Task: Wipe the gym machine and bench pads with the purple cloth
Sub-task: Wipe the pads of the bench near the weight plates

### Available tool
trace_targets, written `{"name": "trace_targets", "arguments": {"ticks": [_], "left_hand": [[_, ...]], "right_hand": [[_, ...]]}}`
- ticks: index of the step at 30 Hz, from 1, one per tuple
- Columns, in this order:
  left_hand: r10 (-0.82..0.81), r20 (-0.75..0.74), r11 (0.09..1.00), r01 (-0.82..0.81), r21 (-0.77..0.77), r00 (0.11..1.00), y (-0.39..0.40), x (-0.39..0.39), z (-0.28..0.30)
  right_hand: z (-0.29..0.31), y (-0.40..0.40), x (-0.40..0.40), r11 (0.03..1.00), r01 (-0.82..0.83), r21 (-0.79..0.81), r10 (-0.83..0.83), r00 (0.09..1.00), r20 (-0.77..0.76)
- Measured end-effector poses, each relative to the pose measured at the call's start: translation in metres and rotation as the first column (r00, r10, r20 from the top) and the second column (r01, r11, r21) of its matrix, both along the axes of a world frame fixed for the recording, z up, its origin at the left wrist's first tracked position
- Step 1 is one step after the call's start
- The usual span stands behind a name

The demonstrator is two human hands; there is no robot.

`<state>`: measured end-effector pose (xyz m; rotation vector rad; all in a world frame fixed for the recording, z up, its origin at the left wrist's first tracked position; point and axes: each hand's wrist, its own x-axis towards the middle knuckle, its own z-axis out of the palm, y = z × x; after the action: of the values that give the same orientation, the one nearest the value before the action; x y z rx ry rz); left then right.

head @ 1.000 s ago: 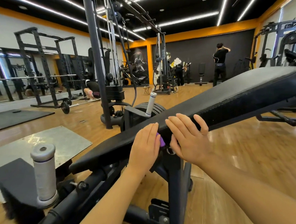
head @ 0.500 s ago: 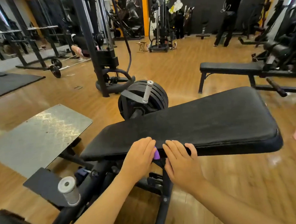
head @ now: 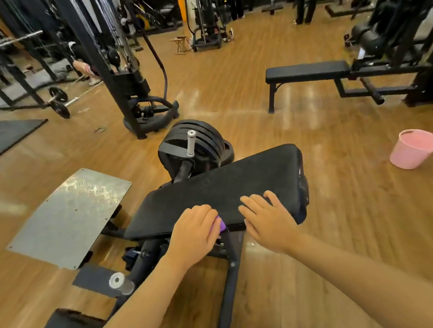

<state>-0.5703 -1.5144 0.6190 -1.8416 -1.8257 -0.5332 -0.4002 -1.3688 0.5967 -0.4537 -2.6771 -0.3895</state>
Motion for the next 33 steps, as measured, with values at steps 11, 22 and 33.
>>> {"name": "trace_targets", "arguments": {"ticks": [11,22,33], "left_hand": [[-0.044,0.059,0.999,0.045,-0.029,0.997,0.063,0.092,0.017],[0.122,0.133,0.990,-0.110,-0.090,0.984,0.147,0.146,-0.001],[0.504,0.275,0.863,-0.470,-0.183,0.819,0.177,0.181,-0.004]], "right_hand": [[0.016,0.061,0.099,0.993,-0.037,-0.109,0.029,0.997,-0.077],[0.000,0.148,0.112,0.970,-0.173,-0.170,0.177,0.984,0.010],[0.005,0.225,0.091,0.892,-0.418,-0.172,0.435,0.897,0.079]]}}
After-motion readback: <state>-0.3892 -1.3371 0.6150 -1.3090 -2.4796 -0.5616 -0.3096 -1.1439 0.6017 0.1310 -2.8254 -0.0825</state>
